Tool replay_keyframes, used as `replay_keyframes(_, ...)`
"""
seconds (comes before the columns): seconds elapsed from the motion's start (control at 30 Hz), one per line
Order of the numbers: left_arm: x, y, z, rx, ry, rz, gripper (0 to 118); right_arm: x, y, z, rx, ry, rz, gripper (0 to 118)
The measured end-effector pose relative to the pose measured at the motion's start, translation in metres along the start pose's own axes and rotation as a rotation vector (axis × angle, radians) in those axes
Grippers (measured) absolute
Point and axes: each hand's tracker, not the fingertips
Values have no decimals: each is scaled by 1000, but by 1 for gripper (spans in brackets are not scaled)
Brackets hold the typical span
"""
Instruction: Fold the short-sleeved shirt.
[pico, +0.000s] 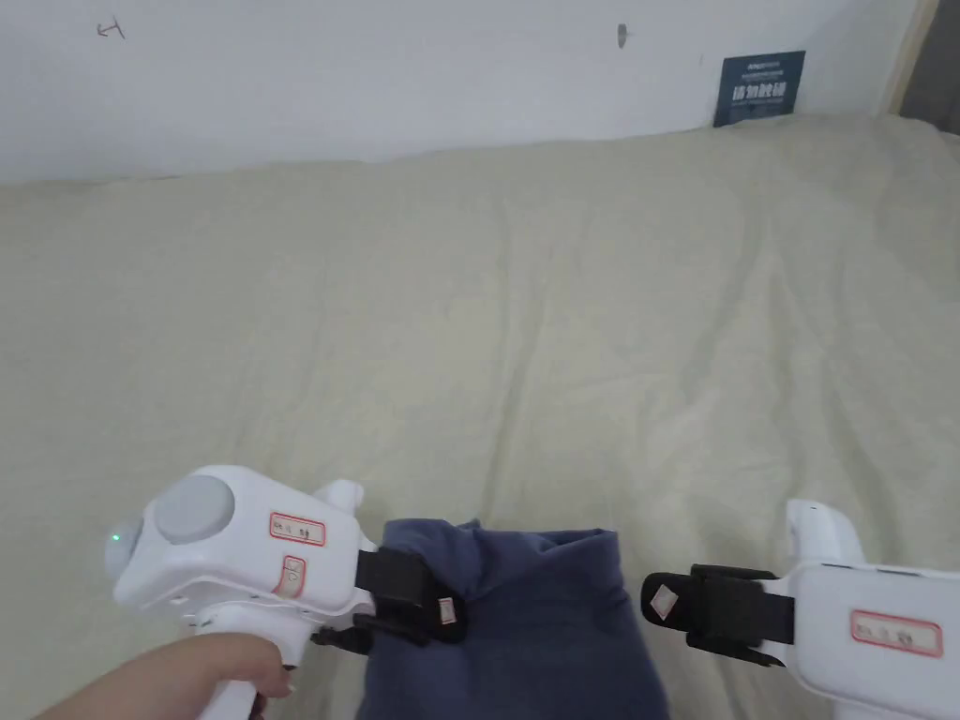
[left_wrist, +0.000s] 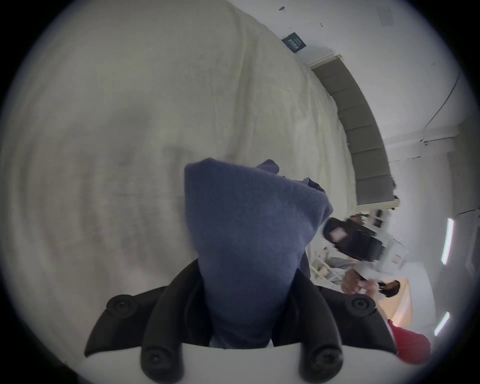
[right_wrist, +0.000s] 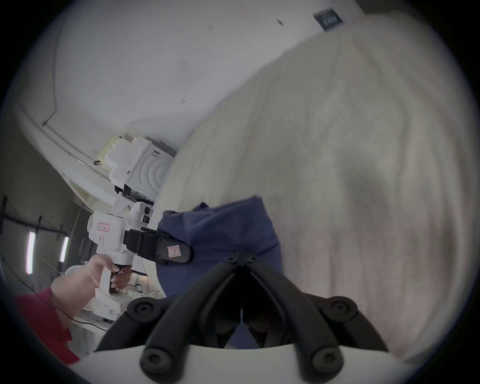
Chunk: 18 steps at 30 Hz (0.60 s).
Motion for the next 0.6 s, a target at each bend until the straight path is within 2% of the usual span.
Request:
replay_keyframes(0.07, -23, 11, 18, 41, 12, 8, 27, -16, -3, 16, 51, 0, 32, 2)
replay_keyframes(0.13, -51, 22, 48, 58, 83, 16, 27, -30, -5, 25, 57, 36, 35, 2)
replay_keyframes(0.4, -177, 38, 199, 113, 662, -21, 27, -88, -13, 18, 42, 87, 98, 2)
replay_keyframes(0.5, -211, 36, 230, 65, 792, -38, 27, -110, -16, 1, 1, 99, 122, 2)
replay_keyframes(0.6, -243, 33, 250, 60, 838, 17, 27, -131, -18, -18, -44, 117, 154, 2)
